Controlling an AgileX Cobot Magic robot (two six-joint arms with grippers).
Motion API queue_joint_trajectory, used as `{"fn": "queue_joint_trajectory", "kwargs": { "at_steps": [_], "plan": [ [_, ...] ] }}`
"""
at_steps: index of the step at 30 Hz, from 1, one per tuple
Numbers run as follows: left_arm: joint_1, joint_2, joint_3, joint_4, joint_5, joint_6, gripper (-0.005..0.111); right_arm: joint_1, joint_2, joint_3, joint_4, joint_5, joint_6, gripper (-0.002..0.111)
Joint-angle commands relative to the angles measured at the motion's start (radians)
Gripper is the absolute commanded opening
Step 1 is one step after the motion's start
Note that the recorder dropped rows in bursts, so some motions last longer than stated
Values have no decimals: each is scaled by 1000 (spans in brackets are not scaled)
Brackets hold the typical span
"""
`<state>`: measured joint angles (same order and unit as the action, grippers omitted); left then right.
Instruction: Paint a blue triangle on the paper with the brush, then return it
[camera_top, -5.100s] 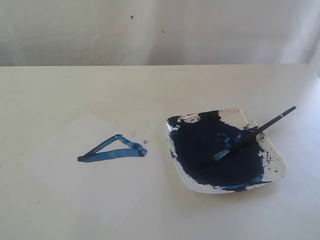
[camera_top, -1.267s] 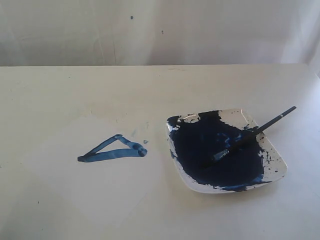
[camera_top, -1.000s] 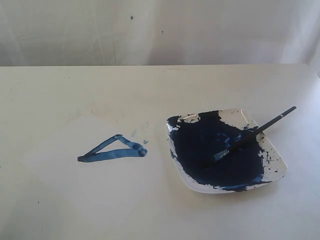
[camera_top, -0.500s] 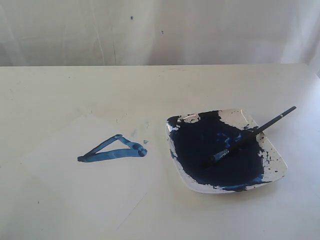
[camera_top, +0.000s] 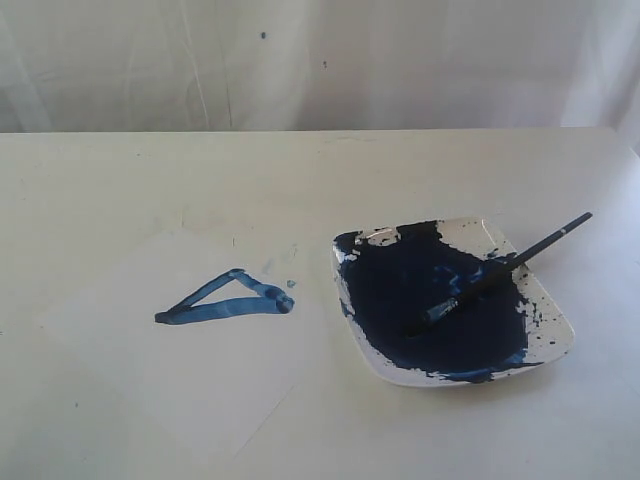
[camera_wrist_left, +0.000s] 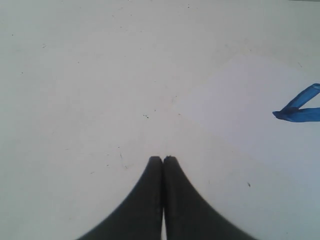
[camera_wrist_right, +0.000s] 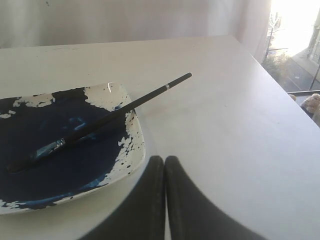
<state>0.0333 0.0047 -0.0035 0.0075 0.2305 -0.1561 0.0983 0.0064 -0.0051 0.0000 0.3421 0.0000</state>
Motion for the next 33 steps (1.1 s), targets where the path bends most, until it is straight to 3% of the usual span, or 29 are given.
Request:
{"fn": "queue_joint_trajectory", "kwargs": {
  "at_steps": [1,33],
  "plan": [
    [2,-5,4,2,-6,-1,0,2,-6,5,0,-7,0,0],
    [-25,-5,4,2,-6,-1,0,2,-6,5,0,-7,0,0]
  ]
}}
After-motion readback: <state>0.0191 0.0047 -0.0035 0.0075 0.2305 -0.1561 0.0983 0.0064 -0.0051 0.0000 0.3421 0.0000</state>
